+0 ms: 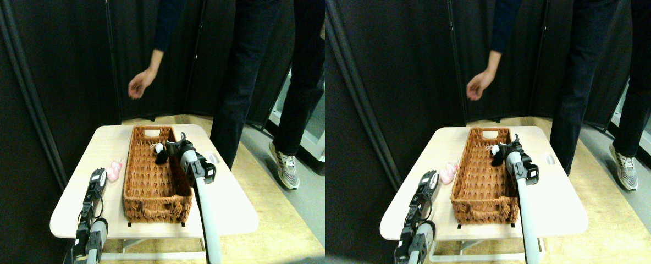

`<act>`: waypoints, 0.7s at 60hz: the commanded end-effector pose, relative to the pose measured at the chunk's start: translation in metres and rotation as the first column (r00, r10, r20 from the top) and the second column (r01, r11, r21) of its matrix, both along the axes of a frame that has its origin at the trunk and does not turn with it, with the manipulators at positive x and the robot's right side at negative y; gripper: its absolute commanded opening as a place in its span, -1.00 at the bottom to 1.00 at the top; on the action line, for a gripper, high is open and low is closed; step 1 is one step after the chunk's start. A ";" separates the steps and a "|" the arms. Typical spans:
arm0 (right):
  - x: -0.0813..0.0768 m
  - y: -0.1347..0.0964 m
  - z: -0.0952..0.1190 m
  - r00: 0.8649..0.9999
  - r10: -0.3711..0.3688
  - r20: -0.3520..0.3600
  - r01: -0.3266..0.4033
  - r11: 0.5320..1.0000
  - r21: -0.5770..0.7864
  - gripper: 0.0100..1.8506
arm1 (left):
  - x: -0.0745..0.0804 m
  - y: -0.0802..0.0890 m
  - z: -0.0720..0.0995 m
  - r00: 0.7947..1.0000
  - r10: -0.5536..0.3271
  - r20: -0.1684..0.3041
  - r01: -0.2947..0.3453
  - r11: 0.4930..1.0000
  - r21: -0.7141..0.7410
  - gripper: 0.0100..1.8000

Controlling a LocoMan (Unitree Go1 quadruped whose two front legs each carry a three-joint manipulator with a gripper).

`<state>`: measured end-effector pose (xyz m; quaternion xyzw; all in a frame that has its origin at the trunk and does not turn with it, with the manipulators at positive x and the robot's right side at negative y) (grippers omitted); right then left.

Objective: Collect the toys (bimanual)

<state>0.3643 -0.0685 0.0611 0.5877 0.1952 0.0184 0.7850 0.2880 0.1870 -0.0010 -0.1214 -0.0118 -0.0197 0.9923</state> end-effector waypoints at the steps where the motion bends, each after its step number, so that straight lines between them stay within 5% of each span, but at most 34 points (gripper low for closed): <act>1: 0.001 -0.001 0.010 0.998 -0.008 0.061 0.007 1.000 0.021 -0.41 | 0.002 -0.002 0.008 0.999 0.020 0.028 -0.020 1.000 -0.014 -0.91; 10: 0.001 -0.004 0.008 0.997 -0.033 0.072 0.029 0.999 0.046 -0.53 | 0.004 -0.002 0.010 1.000 0.020 0.021 -0.019 0.996 -0.085 -0.89; 29: 0.002 -0.007 0.004 0.997 -0.049 0.067 0.047 0.999 0.019 -0.47 | 0.013 -0.003 0.019 0.999 0.022 0.036 -0.015 0.985 -0.172 -0.81; 42: 0.004 -0.010 0.001 0.996 -0.072 0.055 0.070 0.997 0.025 -0.42 | 0.023 -0.003 0.025 1.000 0.020 0.004 -0.018 0.957 -0.290 -0.79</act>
